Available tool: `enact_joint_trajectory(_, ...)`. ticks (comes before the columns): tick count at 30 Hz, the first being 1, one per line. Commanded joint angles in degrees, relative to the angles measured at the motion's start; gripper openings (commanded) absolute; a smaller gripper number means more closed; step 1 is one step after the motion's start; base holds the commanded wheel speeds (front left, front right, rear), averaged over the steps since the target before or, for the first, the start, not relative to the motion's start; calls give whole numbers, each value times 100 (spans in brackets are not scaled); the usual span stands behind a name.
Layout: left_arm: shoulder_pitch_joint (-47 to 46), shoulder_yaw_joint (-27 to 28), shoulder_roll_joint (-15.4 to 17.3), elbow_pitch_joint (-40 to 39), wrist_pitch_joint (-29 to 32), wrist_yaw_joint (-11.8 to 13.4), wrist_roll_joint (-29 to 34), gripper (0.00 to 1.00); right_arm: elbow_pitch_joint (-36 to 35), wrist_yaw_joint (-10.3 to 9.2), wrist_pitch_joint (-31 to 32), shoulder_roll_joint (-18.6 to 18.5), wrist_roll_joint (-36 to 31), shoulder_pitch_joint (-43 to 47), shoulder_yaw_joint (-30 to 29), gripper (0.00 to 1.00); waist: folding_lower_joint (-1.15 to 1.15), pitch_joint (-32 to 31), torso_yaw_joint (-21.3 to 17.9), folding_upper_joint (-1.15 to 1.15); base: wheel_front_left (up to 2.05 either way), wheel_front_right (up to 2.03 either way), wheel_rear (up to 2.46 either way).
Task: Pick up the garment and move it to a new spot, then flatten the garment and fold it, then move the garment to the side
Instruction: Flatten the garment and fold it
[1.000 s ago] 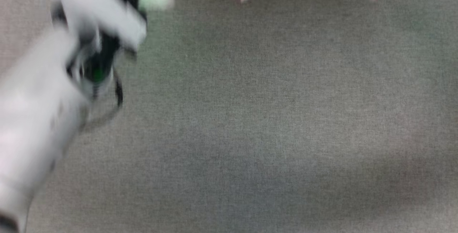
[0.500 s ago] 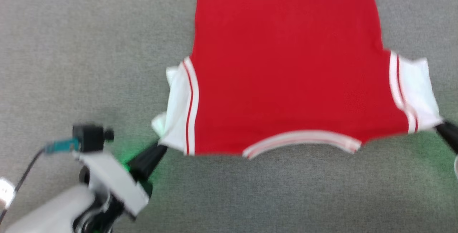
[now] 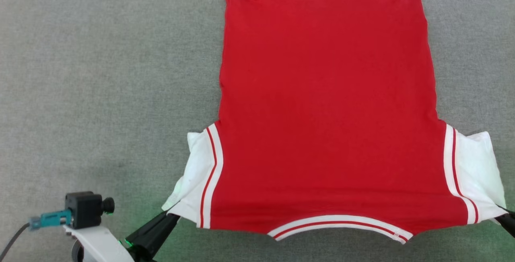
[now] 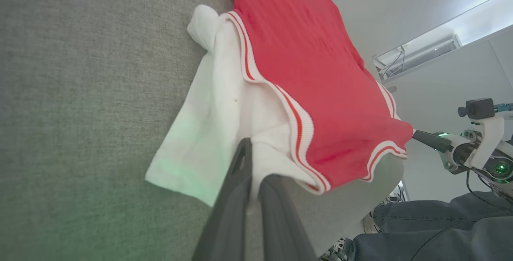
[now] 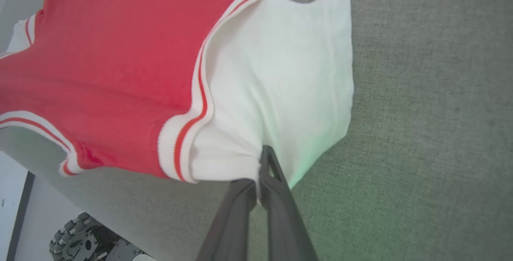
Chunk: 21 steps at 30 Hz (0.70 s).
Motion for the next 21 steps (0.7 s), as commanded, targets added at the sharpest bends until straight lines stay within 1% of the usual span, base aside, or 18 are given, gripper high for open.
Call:
enact_joint_trajectory(1,118,93,42,-31,-21,72,57,0,-112,-8,56,95,-125,124,-227,0,0,28,-8,0,0,0,0)
enact_joint_trajectory(5,211,163,-102,-53,-14,144,160,0,-486,-8,534,490,-568,342,-597,0,0,73,-13,0,0,0,0)
enact_joint_trajectory(7,138,119,-209,55,39,166,219,0,-550,-8,845,731,-766,294,-639,0,0,93,0,0,0,0,0)
enact_joint_trajectory(9,28,24,-369,260,153,148,306,0,-540,-8,1146,887,-1100,187,-572,0,0,124,35,0,0,0,0)
enact_joint_trajectory(13,-158,-181,-785,803,392,56,458,0,-273,-7,1590,1327,-1502,-51,-315,0,0,191,81,0,0,0,0)
enact_joint_trajectory(15,-237,-261,-1021,1107,455,-26,480,0,-37,-7,1715,1426,-1777,-209,-143,0,0,217,104,0,0,0,0)
enact_joint_trajectory(17,-298,-319,-1246,1403,465,-91,512,0,197,-9,1725,1581,-1981,-357,50,0,0,241,117,0,0,0,0)
enact_joint_trajectory(19,-354,-382,-1403,1703,508,-102,580,0,440,-11,1704,1717,-2055,-507,165,0,0,255,130,0,0,0,0)
enact_joint_trajectory(21,-416,-415,-1544,1975,492,-111,642,0,652,-27,1649,1746,-2186,-618,271,0,0,264,145,0,0,0,0)
